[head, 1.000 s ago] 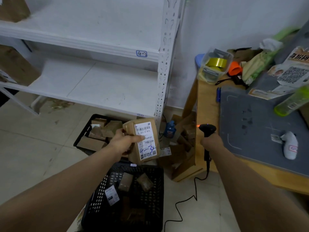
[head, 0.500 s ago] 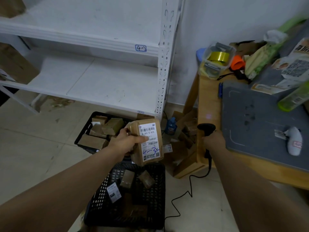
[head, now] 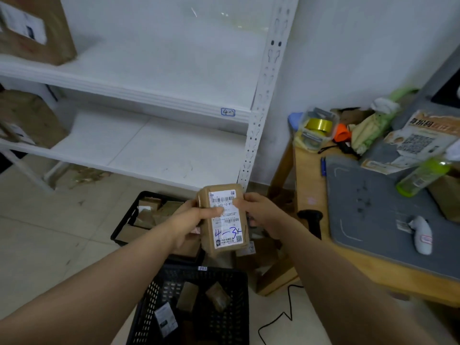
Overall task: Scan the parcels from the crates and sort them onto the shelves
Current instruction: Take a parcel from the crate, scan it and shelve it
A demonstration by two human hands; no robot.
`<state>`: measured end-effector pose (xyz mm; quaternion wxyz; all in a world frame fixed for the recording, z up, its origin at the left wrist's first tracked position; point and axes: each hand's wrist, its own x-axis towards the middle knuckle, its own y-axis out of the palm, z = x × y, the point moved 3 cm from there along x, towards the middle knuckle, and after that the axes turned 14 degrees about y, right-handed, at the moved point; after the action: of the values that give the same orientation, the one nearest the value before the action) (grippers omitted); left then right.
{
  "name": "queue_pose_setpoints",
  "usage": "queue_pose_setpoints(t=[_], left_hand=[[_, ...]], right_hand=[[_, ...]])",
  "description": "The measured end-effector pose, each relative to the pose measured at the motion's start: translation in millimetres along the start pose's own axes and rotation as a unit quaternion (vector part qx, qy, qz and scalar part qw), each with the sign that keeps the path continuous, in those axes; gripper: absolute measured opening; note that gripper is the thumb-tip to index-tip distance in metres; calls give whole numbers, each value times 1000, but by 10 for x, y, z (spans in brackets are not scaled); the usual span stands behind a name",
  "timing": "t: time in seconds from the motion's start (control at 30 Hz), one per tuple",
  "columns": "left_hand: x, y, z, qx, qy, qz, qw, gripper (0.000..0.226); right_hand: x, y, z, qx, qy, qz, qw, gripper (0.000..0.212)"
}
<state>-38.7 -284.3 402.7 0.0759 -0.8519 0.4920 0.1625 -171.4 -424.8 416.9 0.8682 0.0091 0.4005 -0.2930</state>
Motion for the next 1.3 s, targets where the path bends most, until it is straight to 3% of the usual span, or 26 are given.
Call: queue_pose_setpoints(t=[0.07, 0.17, 0.23, 0.33, 0.47, 0.73, 0.9, 1.0, 1.13, 1.3], left_hand=[[-69, -231, -155, -21, 9, 19, 1000, 35], [-179, -709, -403, -51, 39, 15, 998, 34], [-268, -1127, -577, -65, 68, 16, 995, 38], [-419, -1897, -881, -61, 114, 17, 991, 43], [-609, -3077, -1388, -74, 182, 10, 980, 77], [-1287, -4821, -2372, -121, 309, 18, 943, 32], [-1564, -5467, -2847, -74, 368, -4, 927, 77], [-1677, -5674, -3219, -28, 403, 0, 915, 89], [-1725, -5866, -3817, -30, 464, -12, 885, 79], [-1670, -5957, -4666, -53, 540, -48, 839, 62]], right_hand=[[-139, 180, 252, -8, -22, 29, 999, 11], [-283, 477, 658, -10, -40, 29, 999, 49], [-377, 779, 979, -22, -59, 20, 998, 55], [-522, 1386, 1488, -20, -91, 18, 995, 54], [-672, 2277, 2311, 14, -158, 2, 987, 51], [-1162, 3716, 3833, 42, -293, 2, 955, 49], [-1447, 4184, 4593, 45, -359, -3, 932, 49], [-1612, 4313, 5023, 63, -403, -16, 913, 49], [-1861, 4371, 5552, 94, -463, -32, 881, 42], [-2166, 4213, 6213, 84, -569, -65, 816, 41]])
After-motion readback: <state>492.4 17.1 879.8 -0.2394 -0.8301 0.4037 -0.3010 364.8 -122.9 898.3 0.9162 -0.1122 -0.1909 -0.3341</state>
